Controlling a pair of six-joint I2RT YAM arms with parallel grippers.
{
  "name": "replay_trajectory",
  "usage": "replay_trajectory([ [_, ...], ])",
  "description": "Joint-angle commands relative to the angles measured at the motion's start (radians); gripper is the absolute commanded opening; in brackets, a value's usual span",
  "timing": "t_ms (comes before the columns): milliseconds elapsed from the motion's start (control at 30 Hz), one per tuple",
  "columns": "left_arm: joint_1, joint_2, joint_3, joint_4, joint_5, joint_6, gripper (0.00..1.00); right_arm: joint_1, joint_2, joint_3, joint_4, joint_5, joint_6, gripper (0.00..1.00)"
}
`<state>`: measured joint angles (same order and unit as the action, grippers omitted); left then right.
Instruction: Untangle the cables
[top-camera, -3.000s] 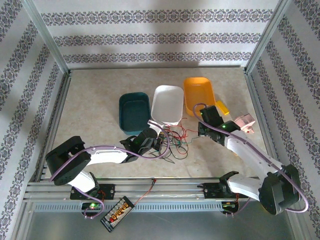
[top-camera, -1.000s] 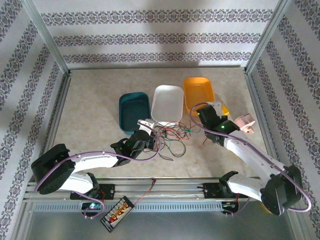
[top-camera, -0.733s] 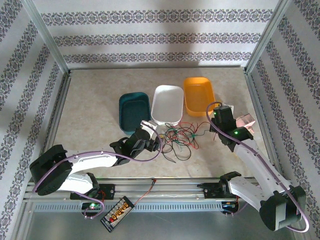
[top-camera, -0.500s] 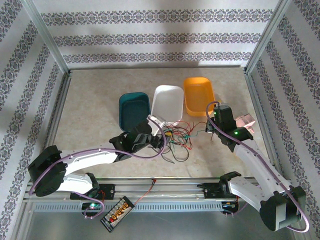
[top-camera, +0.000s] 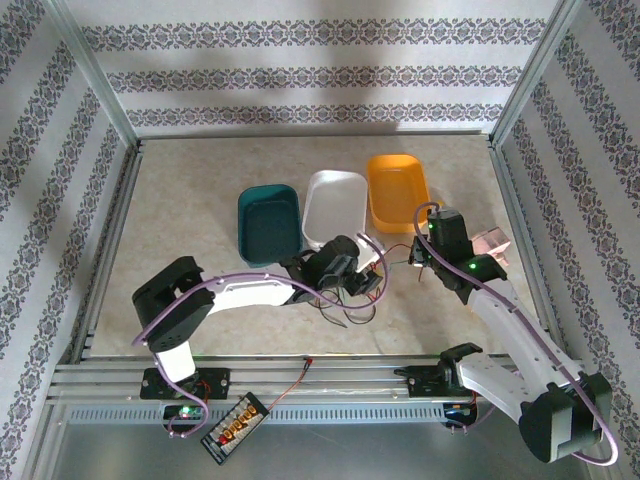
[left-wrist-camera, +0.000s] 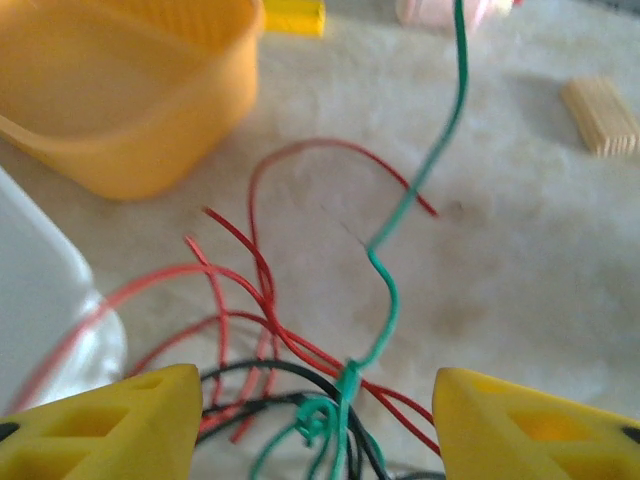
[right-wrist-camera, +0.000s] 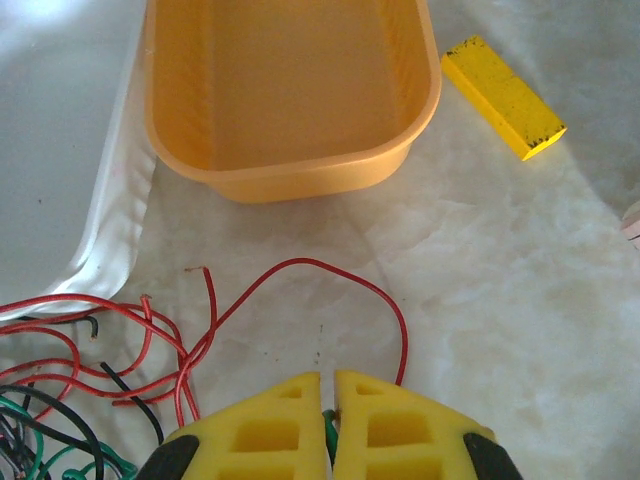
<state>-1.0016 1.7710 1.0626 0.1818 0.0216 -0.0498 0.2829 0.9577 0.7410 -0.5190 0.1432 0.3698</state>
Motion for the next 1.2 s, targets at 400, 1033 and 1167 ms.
replay_trajectory([
  [400, 0.029, 0.094, -0.068, 0.138, -0.138, -0.098, 0.07, -0.063, -0.037, 0.047, -0.006, -0.096, 0.056, 0.00],
  [1033, 0.196, -0.199, -0.369, 0.462, 0.145, -0.412, 0.00, -0.128, -0.032, 0.039, -0.153, 0.273, 0.063, 0.00],
  [1167, 0.204, -0.234, -0.381, 0.403, 0.108, -0.384, 0.00, -0.169, -0.037, 0.031, -0.151, 0.238, 0.067, 0.00],
])
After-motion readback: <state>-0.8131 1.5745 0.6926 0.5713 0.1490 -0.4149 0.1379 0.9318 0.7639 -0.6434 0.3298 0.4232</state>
